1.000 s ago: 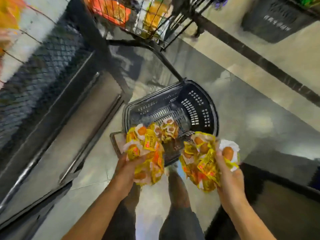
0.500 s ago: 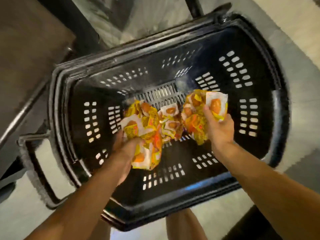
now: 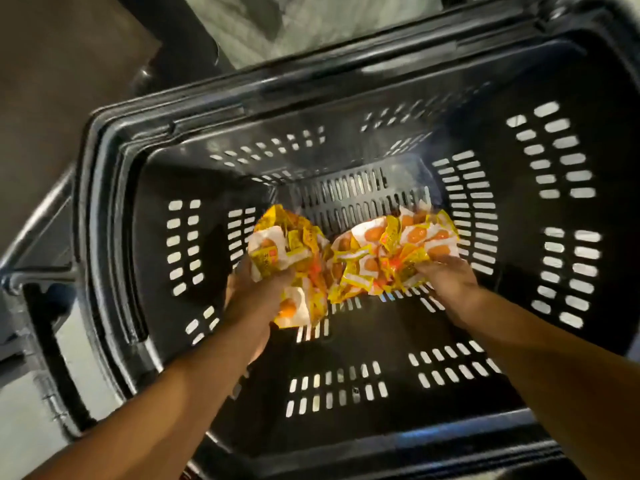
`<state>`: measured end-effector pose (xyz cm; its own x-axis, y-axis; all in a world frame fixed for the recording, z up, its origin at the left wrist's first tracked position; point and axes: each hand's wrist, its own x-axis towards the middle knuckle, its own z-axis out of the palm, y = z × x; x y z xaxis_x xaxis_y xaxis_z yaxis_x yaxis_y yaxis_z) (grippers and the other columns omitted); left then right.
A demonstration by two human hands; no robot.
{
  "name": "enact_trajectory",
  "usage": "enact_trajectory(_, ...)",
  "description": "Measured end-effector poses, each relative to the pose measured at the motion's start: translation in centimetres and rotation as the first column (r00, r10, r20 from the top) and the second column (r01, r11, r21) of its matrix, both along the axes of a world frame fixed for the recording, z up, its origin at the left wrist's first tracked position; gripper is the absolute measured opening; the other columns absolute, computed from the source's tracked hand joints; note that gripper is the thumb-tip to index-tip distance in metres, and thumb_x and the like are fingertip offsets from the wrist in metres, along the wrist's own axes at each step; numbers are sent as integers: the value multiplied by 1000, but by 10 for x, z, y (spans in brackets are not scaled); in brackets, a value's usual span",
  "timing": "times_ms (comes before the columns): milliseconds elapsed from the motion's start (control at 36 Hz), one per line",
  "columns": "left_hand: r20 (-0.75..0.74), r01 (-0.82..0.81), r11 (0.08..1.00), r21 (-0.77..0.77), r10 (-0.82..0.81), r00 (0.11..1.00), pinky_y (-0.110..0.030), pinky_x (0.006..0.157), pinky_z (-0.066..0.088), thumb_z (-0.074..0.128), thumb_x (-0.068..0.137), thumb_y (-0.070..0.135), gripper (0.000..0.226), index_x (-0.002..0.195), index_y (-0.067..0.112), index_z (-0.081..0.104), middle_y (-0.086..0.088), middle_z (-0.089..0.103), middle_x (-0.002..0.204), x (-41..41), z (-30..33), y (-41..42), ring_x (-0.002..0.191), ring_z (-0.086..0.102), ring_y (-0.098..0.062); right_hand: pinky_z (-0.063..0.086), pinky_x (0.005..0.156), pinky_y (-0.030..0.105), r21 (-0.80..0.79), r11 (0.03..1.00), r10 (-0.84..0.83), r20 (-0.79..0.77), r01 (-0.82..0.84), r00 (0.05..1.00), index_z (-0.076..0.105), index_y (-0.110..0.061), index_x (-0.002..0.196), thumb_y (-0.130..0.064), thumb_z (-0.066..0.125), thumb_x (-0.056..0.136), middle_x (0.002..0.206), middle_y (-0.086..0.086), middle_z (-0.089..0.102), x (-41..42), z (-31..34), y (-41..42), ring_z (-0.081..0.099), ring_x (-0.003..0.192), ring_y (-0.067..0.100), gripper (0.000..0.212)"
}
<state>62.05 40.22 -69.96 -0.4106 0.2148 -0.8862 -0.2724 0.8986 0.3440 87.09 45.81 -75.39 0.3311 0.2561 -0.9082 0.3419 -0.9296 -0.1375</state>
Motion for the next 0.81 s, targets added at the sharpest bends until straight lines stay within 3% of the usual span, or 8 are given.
enact_trajectory(139,-35,35,998,60,-33,999,-49,99,52,82,79,32,70,141,39,48,4,59,136,-16,-21,29,121,60,-25,44,108,44,19,1000,22,-51,-21,998,59,-15,132,-14,66,95,124,9,64,0,-3,2,58,118,29,37)
enact_trajectory(222,-122,121,990,-69,-129,984,-49,102,48,79,82,36,80,150,35,36,-2,48,148,-18,-49,32,130,51,-31,46,100,40,35,999,22,-43,-21,999,65,-19,116,-15,68,95,120,8,64,-1,-10,1,58,111,25,22)
enact_trajectory(361,-126,116,982,-146,-135,983,-55,109,42,70,92,25,80,155,30,22,-9,39,156,-18,-78,22,137,45,-35,43,95,37,35,999,44,-41,-42,998,53,-20,142,-22,68,95,135,12,60,-3,-14,-7,55,117,27,49)
enact_trajectory(417,-109,181,974,-133,-196,975,-52,101,49,70,93,29,75,154,33,26,-6,42,154,-17,-74,11,133,49,-32,40,96,37,42,998,58,-39,-56,998,46,-22,148,-23,68,95,141,11,54,-2,-9,-10,52,120,27,58)
enact_trajectory(500,-66,356,928,-114,-364,929,-27,60,48,64,95,24,63,150,37,35,5,53,137,-16,-50,-3,95,62,-15,40,104,39,28,992,125,-61,-124,990,47,-22,148,-27,68,95,142,8,54,-4,12,-12,51,126,28,57)
enact_trajectory(611,18,573,816,-75,-574,819,-43,94,52,61,93,9,57,144,29,47,-4,59,135,-19,-1,-22,117,59,-27,44,109,44,2,971,239,-81,-240,968,54,-17,142,-24,68,96,136,11,59,-6,57,-18,56,123,30,48)
enact_trajectory(667,56,625,775,-93,-623,780,-39,95,52,57,94,5,54,143,26,49,-8,59,134,-19,33,-24,117,60,-33,43,111,45,-5,950,311,-84,-313,947,50,-14,146,-23,69,96,140,13,58,-7,86,-19,55,127,32,54)
enact_trajectory(806,51,744,665,-65,-743,668,-15,44,35,54,97,16,45,138,32,53,-8,62,84,-23,140,-9,57,51,-9,46,78,25,11,853,513,-202,-522,834,59,-13,137,-20,68,96,131,11,64,-18,182,-4,57,102,19,42)
